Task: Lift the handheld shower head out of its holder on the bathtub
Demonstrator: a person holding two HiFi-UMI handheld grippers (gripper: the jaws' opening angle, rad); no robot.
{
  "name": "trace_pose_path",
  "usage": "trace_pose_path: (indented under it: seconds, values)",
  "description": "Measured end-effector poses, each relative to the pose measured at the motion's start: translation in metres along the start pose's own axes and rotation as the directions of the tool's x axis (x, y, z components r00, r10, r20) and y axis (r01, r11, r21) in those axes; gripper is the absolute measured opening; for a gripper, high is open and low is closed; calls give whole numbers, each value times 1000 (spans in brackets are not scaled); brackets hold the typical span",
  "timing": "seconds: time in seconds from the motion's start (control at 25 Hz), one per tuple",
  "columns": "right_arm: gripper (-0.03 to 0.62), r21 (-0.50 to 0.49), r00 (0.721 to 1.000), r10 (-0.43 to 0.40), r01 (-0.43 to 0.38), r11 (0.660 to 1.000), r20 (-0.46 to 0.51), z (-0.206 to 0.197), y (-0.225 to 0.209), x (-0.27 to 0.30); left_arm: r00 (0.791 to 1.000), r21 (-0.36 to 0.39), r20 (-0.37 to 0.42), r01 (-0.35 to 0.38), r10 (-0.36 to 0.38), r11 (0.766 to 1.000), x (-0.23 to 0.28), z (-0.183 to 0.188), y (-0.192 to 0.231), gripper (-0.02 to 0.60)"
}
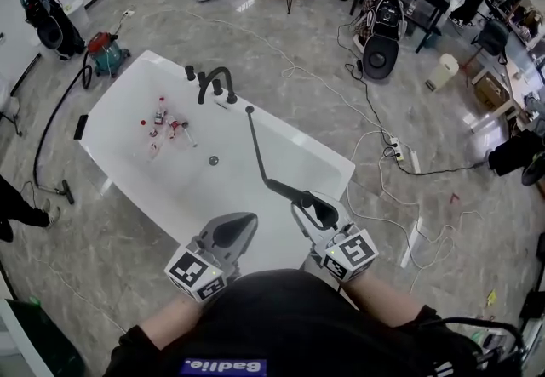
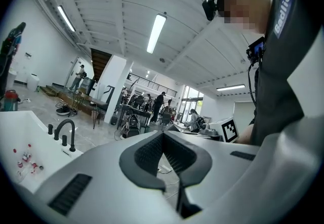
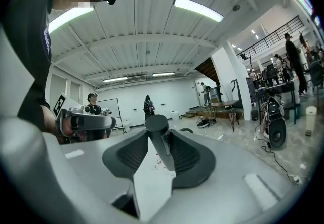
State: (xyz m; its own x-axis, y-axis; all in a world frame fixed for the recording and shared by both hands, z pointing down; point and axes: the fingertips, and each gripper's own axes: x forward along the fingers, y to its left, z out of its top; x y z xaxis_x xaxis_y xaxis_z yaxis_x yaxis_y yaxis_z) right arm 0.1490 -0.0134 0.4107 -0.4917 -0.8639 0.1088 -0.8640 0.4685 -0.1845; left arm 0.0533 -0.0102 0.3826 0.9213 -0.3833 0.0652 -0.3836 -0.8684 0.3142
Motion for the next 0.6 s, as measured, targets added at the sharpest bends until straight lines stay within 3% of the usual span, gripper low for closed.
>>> trace_pose_path:
  seconds: [0.6]
  values:
    - [124, -15, 1000, 7, -7, 1000, -11, -5, 11, 7, 1000, -8, -14, 3, -3, 1000, 7, -1, -2, 0]
